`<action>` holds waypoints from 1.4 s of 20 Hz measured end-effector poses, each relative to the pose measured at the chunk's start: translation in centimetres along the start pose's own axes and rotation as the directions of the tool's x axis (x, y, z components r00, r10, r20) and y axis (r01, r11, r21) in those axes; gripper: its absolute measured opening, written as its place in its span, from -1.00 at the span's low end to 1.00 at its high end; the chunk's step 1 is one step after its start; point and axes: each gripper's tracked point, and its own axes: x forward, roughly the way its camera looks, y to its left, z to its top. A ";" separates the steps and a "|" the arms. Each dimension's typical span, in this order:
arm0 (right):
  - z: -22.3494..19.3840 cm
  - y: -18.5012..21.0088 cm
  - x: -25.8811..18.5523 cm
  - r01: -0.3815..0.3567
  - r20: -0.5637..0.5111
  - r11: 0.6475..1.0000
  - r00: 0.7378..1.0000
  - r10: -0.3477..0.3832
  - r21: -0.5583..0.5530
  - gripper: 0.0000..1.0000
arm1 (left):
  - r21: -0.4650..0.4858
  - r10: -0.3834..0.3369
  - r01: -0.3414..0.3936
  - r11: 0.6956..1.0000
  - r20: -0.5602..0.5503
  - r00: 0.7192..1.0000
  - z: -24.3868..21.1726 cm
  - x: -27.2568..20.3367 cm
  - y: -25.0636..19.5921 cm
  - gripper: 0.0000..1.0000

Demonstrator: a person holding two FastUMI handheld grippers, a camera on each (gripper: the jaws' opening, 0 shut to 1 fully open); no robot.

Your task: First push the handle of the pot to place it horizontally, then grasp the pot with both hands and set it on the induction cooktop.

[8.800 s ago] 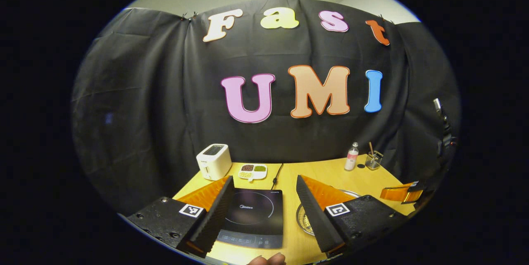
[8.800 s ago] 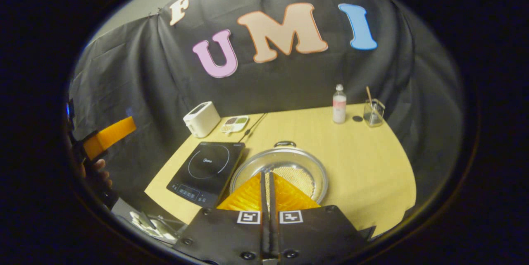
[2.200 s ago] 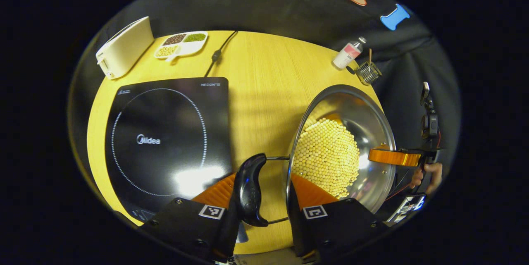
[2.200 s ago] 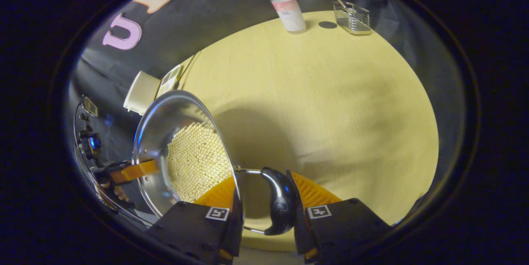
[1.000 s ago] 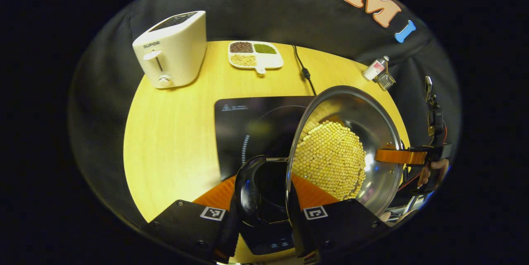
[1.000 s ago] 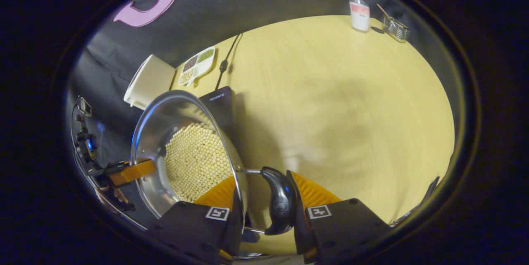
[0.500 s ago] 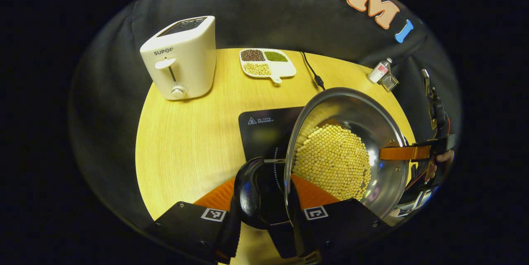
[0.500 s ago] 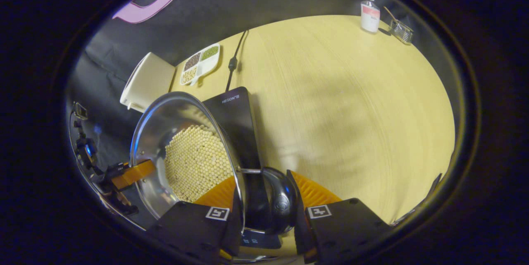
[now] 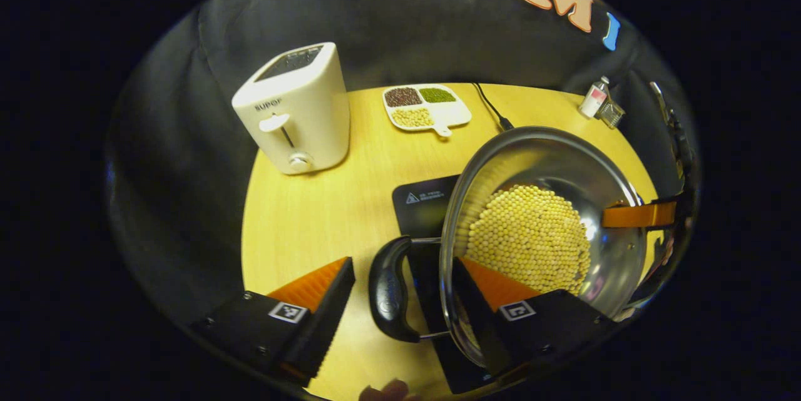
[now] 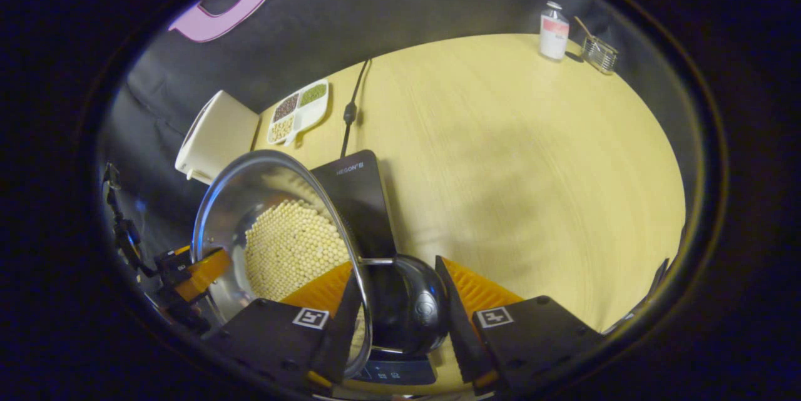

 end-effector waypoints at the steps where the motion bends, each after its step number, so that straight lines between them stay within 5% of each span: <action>1: 0.2 -0.2 -0.4 -0.003 0.014 1.000 1.000 0.003 0.002 0.43 | 0.008 0.011 -0.012 1.000 0.020 1.000 0.5 0.0 0.1 1.00; 2: 0.6 -0.4 -0.9 -0.005 0.034 1.000 0.999 0.005 0.003 0.79 | 0.014 0.027 -0.028 1.000 0.044 0.999 0.8 -0.2 0.2 1.00; 5: 1.8 -0.2 -2.7 -0.046 0.096 0.999 0.994 0.045 0.005 1.00 | 0.035 0.082 -0.086 0.996 0.116 0.990 1.9 -2.1 0.5 1.00; 7: 2.1 -0.3 -4.1 -0.069 0.133 0.998 0.989 0.069 -0.005 0.86 | 0.038 0.118 -0.125 0.991 0.159 0.980 2.6 -3.4 0.5 1.00; 11: 3.5 -0.9 -7.7 -0.122 0.249 0.991 0.960 0.130 -0.050 1.00 | 0.002 0.124 -0.127 0.992 0.201 0.972 2.8 -6.8 -1.9 0.99; 12: 4.1 -1.2 -9.0 -0.141 0.285 0.987 0.946 0.156 -0.071 0.86 | -0.014 0.133 -0.133 0.991 0.218 0.967 2.8 -7.6 -2.5 0.99; 20: 6.7 -7.0 -21.1 -0.239 0.540 0.945 0.777 0.323 -0.222 0.83 | -0.091 0.136 -0.109 0.990 0.380 0.915 3.8 -17.8 -14.5 0.97; 22: 6.3 -8.1 -23.6 -0.263 0.589 0.928 0.718 0.371 -0.264 0.83 | -0.134 0.167 -0.120 0.984 0.430 0.887 4.0 -21.1 -16.8 0.97; 23: 6.0 -8.4 -24.6 -0.275 0.603 0.919 0.694 0.393 -0.282 0.99 | -0.155 0.186 -0.127 0.980 0.462 0.867 4.2 -22.6 -17.8 0.96; 25: 5.3 -9.5 -26.8 -0.277 0.623 0.909 0.663 0.416 -0.312 0.99 | -0.152 0.206 -0.149 0.977 0.507 0.837 4.4 -25.2 -19.9 0.96; 26: 5.4 -9.9 -28.3 -0.271 0.645 0.903 0.633 0.429 -0.334 0.83 | -0.137 0.217 -0.170 0.976 0.533 0.818 4.6 -26.5 -20.6 0.96; 28: 6.4 -11.1 -31.4 -0.222 0.710 0.900 0.557 0.432 -0.374 0.83 | -0.115 0.226 -0.196 0.974 0.591 0.775 6.0 -28.2 -21.7 0.95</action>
